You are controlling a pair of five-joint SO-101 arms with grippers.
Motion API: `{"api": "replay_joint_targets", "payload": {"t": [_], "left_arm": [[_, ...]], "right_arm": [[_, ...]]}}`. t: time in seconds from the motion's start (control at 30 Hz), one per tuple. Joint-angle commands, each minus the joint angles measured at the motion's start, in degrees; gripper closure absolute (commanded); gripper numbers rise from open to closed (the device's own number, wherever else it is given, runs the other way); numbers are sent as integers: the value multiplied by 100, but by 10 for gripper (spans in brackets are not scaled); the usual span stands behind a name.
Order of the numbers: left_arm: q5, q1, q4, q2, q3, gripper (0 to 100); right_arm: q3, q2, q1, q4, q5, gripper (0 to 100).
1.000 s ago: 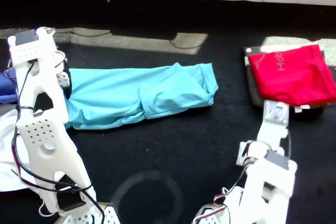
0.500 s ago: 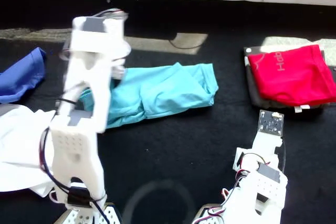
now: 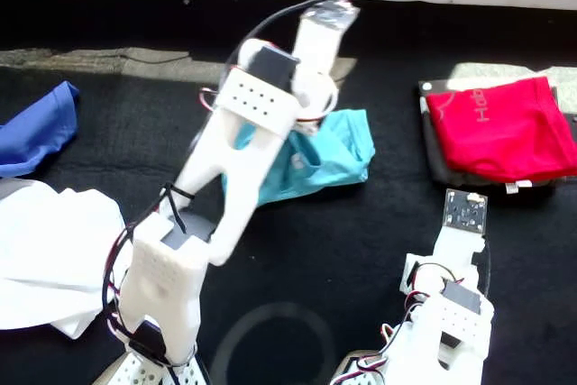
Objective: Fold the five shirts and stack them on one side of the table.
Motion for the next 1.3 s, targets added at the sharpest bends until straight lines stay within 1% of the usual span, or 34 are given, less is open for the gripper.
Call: {"api": "replay_joint_targets", "payload": {"t": [0.0, 0.17, 0.3, 0.37, 0.47, 0.5, 0.63, 0.73, 0.8, 0.87, 0.9, 0.97, 1.03, 1.13, 1.27], "left_arm": [[-9, 251, -563, -4, -259, 991], [-18, 400, -1222, 655, -259, 992], [-18, 505, -1398, 936, -259, 982], [-18, 523, -1398, 1015, -259, 927], [18, 488, -1495, 1051, -268, 792], [18, 470, -1521, 1042, -268, 771], [18, 145, -1415, 1033, -857, 798], [0, -189, -914, 1033, -1569, 825], [-9, -418, -404, 1077, -1982, 892], [-9, -523, 9, 1112, -2053, 1000], [-18, -514, 149, 1147, -1930, 978], [-79, -426, 308, 1314, -1648, 995], [-132, -242, 413, 1543, -1402, 990], [-114, 180, 475, 1833, -1253, 991], [-114, 822, 484, 1938, -1402, 991]], "right_arm": [[101, -4, 57, -92, 9, 990], [101, -4, 57, -92, 9, 990], [101, -4, 57, -92, 9, 990], [101, -4, 57, -92, 9, 990], [101, -4, 57, -92, 9, 990], [101, -4, 57, -92, 9, 990], [101, -4, 57, -92, 9, 990], [101, -4, 57, -92, 9, 990], [101, -4, 57, -92, 9, 990], [101, -4, 57, -92, 9, 990], [101, -4, 57, -92, 9, 990], [101, -4, 57, -92, 9, 990], [101, -4, 57, -92, 9, 990], [101, -4, 57, -92, 9, 990], [101, -4, 57, -92, 18, 990]]}}
